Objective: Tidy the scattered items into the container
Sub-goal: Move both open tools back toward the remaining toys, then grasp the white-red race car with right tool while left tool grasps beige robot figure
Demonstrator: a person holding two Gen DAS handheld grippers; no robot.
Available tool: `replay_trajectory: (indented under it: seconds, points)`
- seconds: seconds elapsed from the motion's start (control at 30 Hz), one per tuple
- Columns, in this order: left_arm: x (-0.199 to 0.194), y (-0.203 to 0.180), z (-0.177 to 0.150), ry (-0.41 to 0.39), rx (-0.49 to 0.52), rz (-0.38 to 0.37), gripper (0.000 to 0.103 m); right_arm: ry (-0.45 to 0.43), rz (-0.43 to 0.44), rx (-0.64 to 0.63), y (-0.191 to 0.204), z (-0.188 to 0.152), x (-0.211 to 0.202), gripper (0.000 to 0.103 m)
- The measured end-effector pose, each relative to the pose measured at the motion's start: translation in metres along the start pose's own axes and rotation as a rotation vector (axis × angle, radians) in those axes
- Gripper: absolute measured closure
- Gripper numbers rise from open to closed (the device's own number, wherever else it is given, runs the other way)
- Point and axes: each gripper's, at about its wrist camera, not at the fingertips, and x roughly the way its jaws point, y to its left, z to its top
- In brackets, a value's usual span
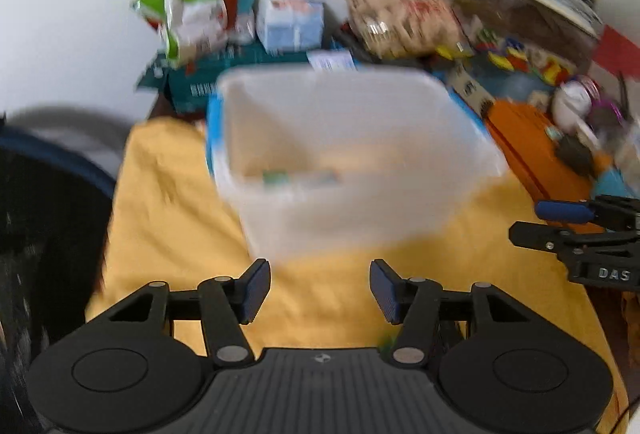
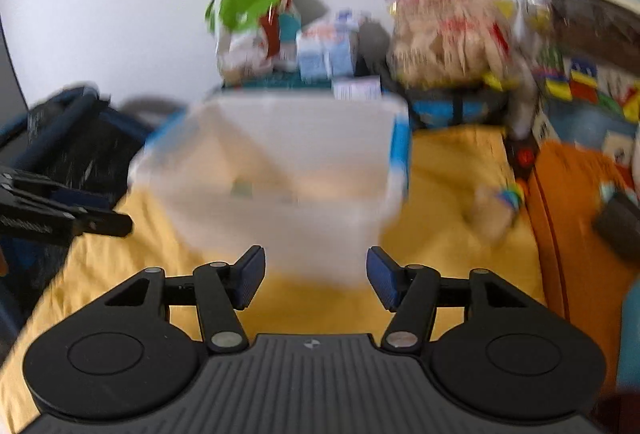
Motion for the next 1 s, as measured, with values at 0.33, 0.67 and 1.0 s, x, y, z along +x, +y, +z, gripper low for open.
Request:
replay_trajectory:
  seconds: [0.33, 0.67, 1.0]
  points:
    - [0.0, -0.047, -0.114, 0.109, 0.024, -0.052, 0.044, 0.127, 0.0, -0.063, 0.025, -0.096, -0.004, 0.06]
    - [0.016, -0.068, -0.129, 0.112, 0.069, -0.016, 0.049, 0.144, -0.014, -0.084, 0.029, -0.115, 0.01, 0.066]
    - [0.027, -0.065, -0.136, 0.137, 0.06, -0.001, 0.06, 0.147, 0.005, -0.093, 0.03, -0.114, 0.022, 0.066]
